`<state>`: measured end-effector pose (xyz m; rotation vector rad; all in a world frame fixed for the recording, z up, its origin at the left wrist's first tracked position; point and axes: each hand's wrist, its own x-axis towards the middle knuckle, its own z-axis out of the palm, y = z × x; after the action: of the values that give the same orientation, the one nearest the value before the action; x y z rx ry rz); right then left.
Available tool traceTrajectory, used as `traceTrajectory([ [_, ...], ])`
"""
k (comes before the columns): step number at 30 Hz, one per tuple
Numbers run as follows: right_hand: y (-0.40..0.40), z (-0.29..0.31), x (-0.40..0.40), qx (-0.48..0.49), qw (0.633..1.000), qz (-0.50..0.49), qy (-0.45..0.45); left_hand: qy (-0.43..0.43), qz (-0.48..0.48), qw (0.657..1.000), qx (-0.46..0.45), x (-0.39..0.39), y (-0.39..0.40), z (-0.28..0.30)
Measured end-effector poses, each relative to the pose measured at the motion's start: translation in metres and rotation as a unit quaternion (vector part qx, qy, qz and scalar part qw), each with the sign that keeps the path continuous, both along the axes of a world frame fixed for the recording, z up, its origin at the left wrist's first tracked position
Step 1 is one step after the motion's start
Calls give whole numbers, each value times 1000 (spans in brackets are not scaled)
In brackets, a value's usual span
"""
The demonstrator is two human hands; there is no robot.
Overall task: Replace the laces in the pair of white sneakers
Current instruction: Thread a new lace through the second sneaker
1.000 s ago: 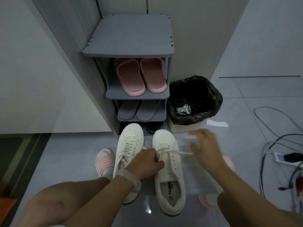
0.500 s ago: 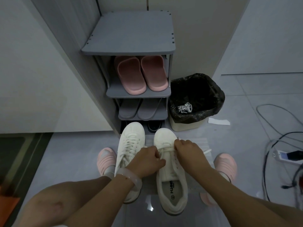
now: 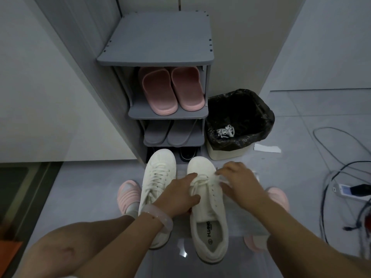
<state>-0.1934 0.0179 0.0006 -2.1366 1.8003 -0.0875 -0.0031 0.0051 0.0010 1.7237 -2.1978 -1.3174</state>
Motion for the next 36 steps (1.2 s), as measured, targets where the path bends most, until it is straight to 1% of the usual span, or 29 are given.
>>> traceTrajectory([
  [1,0,-4,13,-17,999,37,2,6,-1,1000,-5,1,1,0],
  [3,1,-13,28,-25,997,74,28,14,-4,1000,-10,2,1,1],
  [5,1,-18,33,-20,997,61,49,18,-4,1000,-10,3,1,1],
  [8,-1,-18,34,-5,999,26,42,18,-3,1000,-2,3,0,1],
  [13,1,-17,33,25,997,37,60,13,9,1000,11,2,-1,2],
  [17,-2,-9,28,-11,998,37,49,7,16,1000,7,2,2,3],
  [19,-6,-1,20,-26,999,4,35,-5,14,1000,6,2,1,3],
  [21,-9,6,9,-21,999,-22,26,-8,15,1000,14,3,0,3],
  [24,-8,16,-4,-18,996,-86,-27,-21,8,1000,15,3,-1,3],
  [25,-7,17,-6,-17,994,-103,-30,-21,8,1000,15,3,-2,3],
  [28,-4,14,-17,10,990,-141,29,-16,1,1000,18,5,-3,3],
  [32,2,11,-46,68,972,-214,67,-11,-11,999,43,6,-5,0],
  [34,4,8,-51,89,969,-214,91,-20,-24,999,41,4,-6,-1],
  [36,5,5,-49,103,971,-190,104,-17,-23,999,33,4,-5,-2],
])
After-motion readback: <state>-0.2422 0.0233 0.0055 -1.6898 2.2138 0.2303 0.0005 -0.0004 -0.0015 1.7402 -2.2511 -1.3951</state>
